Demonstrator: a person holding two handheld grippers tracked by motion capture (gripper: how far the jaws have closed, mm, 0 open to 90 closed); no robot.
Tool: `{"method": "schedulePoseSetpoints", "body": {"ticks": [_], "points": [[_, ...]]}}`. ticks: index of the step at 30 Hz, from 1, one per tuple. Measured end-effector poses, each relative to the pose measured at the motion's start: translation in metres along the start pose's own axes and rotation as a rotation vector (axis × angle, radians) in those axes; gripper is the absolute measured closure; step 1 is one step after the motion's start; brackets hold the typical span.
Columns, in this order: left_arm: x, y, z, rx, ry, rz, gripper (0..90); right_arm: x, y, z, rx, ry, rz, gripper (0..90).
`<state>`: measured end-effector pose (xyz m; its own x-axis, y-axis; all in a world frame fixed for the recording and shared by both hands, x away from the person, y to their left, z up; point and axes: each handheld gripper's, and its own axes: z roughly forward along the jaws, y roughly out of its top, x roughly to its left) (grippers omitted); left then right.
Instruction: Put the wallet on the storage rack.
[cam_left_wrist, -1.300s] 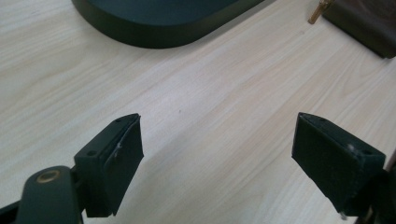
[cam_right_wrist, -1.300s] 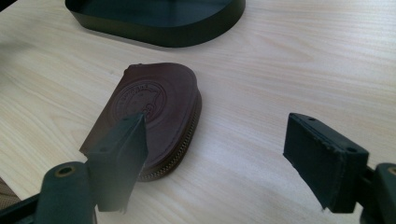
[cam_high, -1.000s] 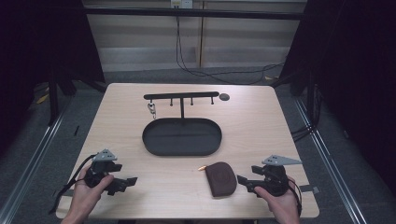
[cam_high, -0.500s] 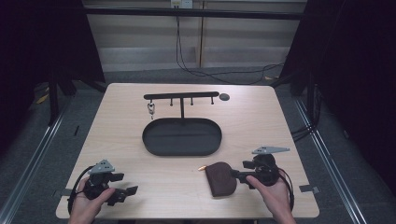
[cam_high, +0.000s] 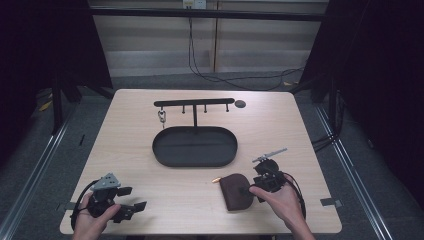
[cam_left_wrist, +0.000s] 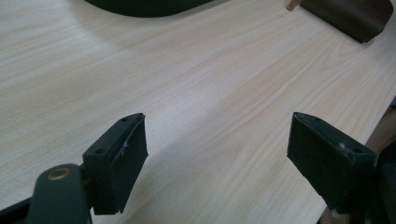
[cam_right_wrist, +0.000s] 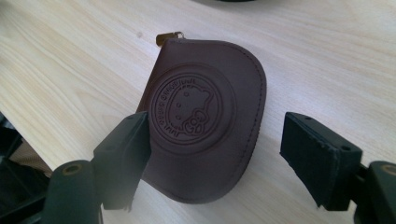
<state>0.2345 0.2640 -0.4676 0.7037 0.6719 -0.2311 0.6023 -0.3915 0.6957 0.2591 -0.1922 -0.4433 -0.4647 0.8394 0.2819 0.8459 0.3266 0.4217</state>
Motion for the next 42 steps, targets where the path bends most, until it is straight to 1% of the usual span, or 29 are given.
{"method": "schedulePoseSetpoints", "body": {"ticks": [2,3,4,6,7,9,10,11,12,13,15,19,21,24,28,32,34,36,38,39,42], "points": [[-0.002,-0.002,-0.002,-0.012,-0.004,0.003,19.8,0.002,0.005,0.004,0.039,-0.004,-0.003,22.7],[-0.003,-0.003,-0.002,-0.01,-0.005,0.009,19.8,0.002,0.007,0.005,0.053,-0.006,-0.012,22.8],[-0.003,-0.003,-0.003,-0.009,-0.007,0.012,19.8,0.003,0.009,0.007,0.06,-0.005,-0.001,22.7],[-0.003,-0.003,-0.003,-0.008,-0.01,0.014,19.8,0.002,0.012,0.009,0.08,-0.009,-0.009,22.3],[-0.002,-0.002,-0.002,-0.01,-0.011,0.011,19.8,0.002,0.014,0.01,0.089,-0.01,-0.013,22.3],[0.0,-0.002,-0.002,-0.003,-0.013,0.005,19.8,0.002,0.017,0.012,0.123,-0.018,-0.02,22.1],[0.002,-0.002,-0.001,-0.004,-0.011,-0.001,19.8,0.002,0.019,0.013,0.141,-0.017,-0.015,21.9],[0.003,-0.002,-0.001,-0.005,-0.003,-0.002,19.8,0.002,0.021,0.014,0.157,-0.018,-0.021,22.0],[0.004,-0.002,-0.001,-0.008,-0.004,-0.01,19.8,0.002,0.023,0.015,0.168,-0.016,-0.014,22.1],[0.006,-0.002,-0.002,-0.008,0.001,-0.01,19.8,0.002,0.025,0.017,0.18,-0.025,-0.02,21.9],[0.007,-0.001,-0.002,-0.004,-0.003,-0.014,19.8,0.002,0.03,0.02,0.215,-0.031,-0.016,21.0],[0.007,-0.001,-0.001,-0.003,-0.012,-0.014,19.8,0.005,0.036,0.027,0.259,-0.041,-0.018,19.8],[0.007,-0.001,-0.001,-0.004,-0.012,-0.015,19.8,0.006,0.038,0.029,0.261,-0.036,-0.022,20.8],[0.008,-0.001,-0.001,-0.004,-0.013,-0.015,19.8,0.006,0.04,0.034,0.286,-0.046,-0.015,21.7],[0.008,-0.001,-0.002,-0.008,-0.012,-0.014,19.8,0.006,0.041,0.041,0.318,-0.067,-0.016,17.5],[0.007,0.0,-0.001,-0.009,-0.012,-0.015,19.8,0.004,0.042,0.044,0.331,-0.063,-0.004,15.7],[0.007,0.0,-0.001,-0.005,-0.012,-0.01,19.8,0.002,0.043,0.045,0.346,-0.052,0.001,15.8],[0.006,0.0,0.0,0.003,-0.02,-0.009,19.8,0.0,0.043,0.046,0.355,-0.026,0.008,19.4],[0.006,0.0,0.0,0.013,-0.021,-0.005,19.8,-0.001,0.043,0.045,0.351,0.001,0.01,24.1],[0.006,0.0,0.001,0.012,-0.021,-0.006,19.8,-0.001,0.044,0.044,0.35,0.001,0.004,25.1],[0.006,0.0,0.0,0.009,-0.028,-0.006,19.8,0.001,0.044,0.043,0.348,-0.001,0.007,27.2]]}}
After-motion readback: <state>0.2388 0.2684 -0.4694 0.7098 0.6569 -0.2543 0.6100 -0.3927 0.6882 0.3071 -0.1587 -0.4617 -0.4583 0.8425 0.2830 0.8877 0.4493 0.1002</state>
